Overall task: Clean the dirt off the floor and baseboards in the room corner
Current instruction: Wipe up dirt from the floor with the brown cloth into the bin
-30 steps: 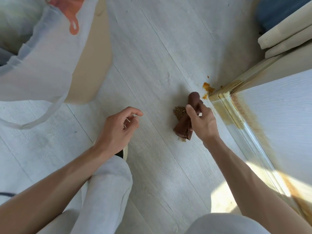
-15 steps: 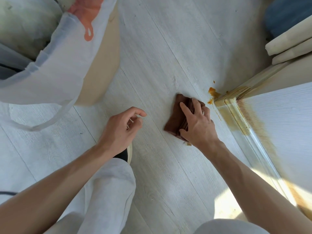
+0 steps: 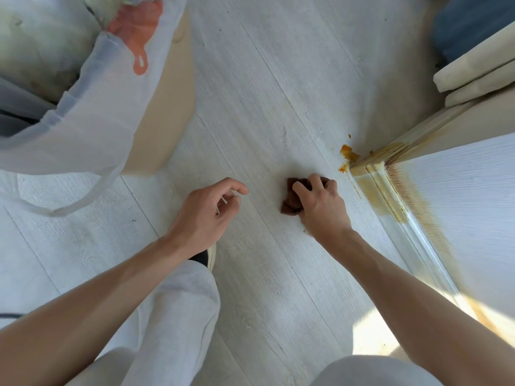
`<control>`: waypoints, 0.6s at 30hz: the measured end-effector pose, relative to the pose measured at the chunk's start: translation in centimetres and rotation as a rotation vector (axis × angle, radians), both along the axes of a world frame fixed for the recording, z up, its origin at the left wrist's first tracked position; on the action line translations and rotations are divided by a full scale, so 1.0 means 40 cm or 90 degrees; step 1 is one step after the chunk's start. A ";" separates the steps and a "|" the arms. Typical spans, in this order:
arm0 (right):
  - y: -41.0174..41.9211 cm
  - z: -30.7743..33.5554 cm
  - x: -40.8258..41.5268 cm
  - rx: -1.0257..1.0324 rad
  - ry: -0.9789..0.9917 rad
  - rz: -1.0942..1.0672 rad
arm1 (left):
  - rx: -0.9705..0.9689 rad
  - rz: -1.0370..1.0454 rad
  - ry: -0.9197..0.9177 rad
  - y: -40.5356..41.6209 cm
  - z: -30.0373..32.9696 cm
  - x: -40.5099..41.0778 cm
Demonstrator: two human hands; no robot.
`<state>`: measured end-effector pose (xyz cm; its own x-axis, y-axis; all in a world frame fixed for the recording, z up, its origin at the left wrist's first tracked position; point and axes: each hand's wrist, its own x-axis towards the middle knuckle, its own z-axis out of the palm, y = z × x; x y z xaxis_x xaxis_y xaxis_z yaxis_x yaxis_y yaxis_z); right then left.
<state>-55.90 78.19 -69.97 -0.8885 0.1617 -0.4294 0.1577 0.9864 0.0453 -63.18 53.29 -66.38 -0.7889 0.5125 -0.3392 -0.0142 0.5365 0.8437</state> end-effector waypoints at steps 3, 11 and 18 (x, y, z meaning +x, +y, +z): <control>-0.002 -0.006 0.013 0.011 0.021 0.039 | 0.001 0.000 -0.002 -0.005 0.005 0.006; 0.019 -0.022 0.022 -0.056 0.123 0.058 | 0.010 0.012 0.006 -0.034 0.024 0.018; 0.048 0.113 0.019 -0.232 0.149 -0.116 | 0.047 -0.008 0.104 -0.033 0.105 -0.039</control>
<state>-55.13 80.11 -65.44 -0.9390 0.2004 -0.2794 0.2951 0.8867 -0.3559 -64.73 51.95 -62.19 -0.8237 0.5415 -0.1684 0.1322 0.4722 0.8715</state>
